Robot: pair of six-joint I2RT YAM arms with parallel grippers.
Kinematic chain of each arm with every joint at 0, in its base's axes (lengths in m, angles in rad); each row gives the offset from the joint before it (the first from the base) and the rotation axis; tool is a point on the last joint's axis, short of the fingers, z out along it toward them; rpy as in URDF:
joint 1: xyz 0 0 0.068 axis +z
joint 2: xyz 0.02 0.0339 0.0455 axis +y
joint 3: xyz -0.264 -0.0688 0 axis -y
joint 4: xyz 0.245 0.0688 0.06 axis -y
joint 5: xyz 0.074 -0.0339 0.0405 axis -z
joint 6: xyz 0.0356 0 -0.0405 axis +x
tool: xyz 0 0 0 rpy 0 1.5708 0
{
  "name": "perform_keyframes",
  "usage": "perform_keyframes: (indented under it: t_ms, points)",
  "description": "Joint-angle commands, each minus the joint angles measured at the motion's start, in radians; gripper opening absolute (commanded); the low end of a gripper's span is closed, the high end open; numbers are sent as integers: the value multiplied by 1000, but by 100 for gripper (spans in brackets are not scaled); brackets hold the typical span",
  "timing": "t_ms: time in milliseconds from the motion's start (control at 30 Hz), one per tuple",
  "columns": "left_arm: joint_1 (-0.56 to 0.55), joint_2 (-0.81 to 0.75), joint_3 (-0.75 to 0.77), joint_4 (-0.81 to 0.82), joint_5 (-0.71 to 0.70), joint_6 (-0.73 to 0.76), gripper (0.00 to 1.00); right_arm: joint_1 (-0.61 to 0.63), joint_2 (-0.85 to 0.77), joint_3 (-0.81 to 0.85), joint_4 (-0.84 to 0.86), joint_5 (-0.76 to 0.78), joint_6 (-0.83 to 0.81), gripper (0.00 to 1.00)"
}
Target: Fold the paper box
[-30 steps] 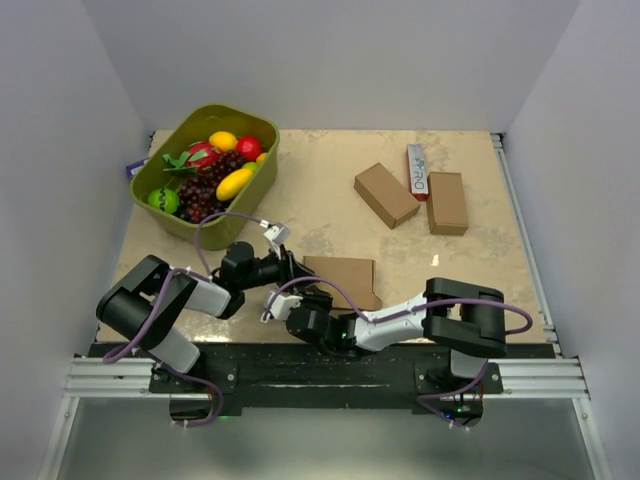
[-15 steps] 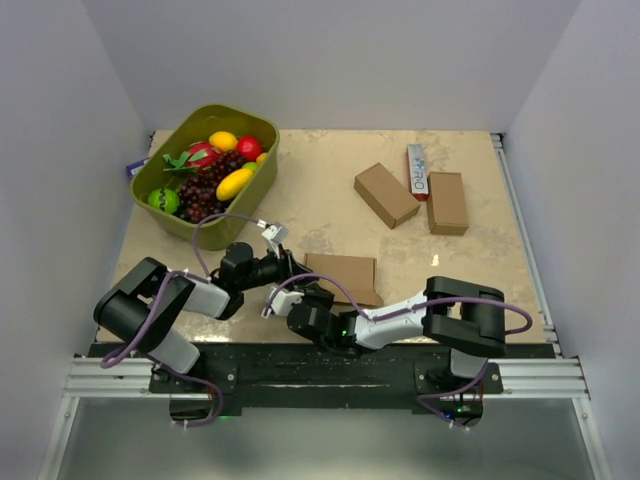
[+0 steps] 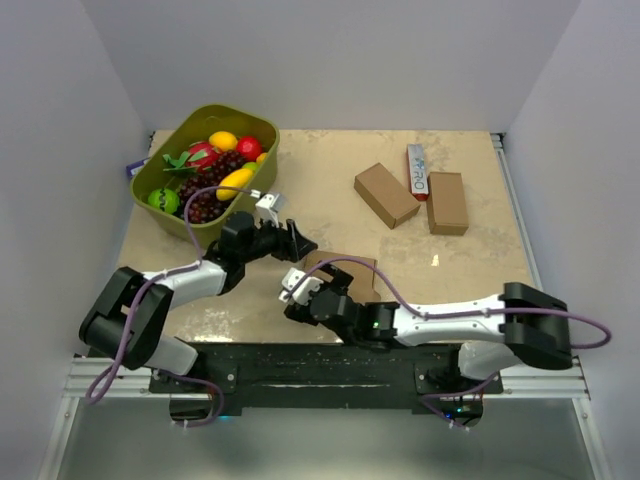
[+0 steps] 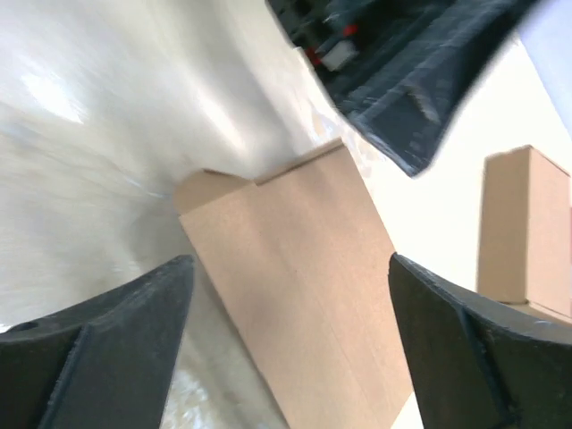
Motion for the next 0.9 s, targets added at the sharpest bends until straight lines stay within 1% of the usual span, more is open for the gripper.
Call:
perform_keyframes:
  t_ms: [0, 33, 67, 100, 133, 167, 200, 233, 267, 333, 367, 400, 433, 467, 533, 567, 700, 800, 867]
  points:
    - [29, -67, 28, -93, -56, 51, 74, 1, -140, -8, -120, -95, 158, 99]
    - [30, -79, 30, -104, -60, 53, 74, 0, -151, 4, -148, -70, 187, 99]
    - [30, -90, 25, -117, -63, 56, 75, -17, -160, 19, -217, -58, 251, 99]
    - [30, -109, 22, -124, -69, 56, 76, -32, -171, 56, -255, -68, 282, 99]
    - [32, -118, 19, -128, -73, 51, 77, -52, -173, 78, -295, -79, 362, 99]
    - [32, -127, 8, -134, -73, 45, 78, -121, -173, 96, -331, -99, 406, 99]
    - [35, -145, 1, -134, -73, 39, 78, -167, -173, 127, -396, -181, 449, 99]
    - [35, -155, -16, -136, -70, 21, 78, -216, -173, 131, -417, -225, 521, 99]
    - [36, -164, -24, -136, -67, 13, 78, -306, -174, 131, -440, -255, 554, 99]
    - [36, -196, -48, -141, -60, -5, 78, -379, -200, 101, -442, -309, 632, 99]
    - [36, -211, -56, -153, -60, -7, 78, -446, -214, 87, -437, -329, 654, 99]
    - [38, -240, -62, -163, -68, -9, 79, -483, -226, 60, -435, -351, 674, 98]
    - [38, -257, -76, -176, -76, -10, 79, -520, -242, 47, -434, -415, 701, 98]
    - [38, -274, -82, -200, -82, -13, 79, -592, -248, 35, -429, -444, 715, 98]
    - [40, -322, -101, -216, -93, -22, 79, -650, -257, -5, -411, -502, 729, 96]
    - [41, -337, -108, -228, -96, -25, 79, -702, -256, -19, -390, -559, 729, 96]
    - [43, -412, -138, -260, -106, -38, 83, -809, -253, -105, -276, -742, 755, 96]
    - [43, -452, -156, -283, -122, -44, 86, -842, -234, -123, -273, -760, 775, 95]
    - [44, -475, -148, -335, -145, -38, 87, -859, -236, -152, -270, -760, 792, 96]
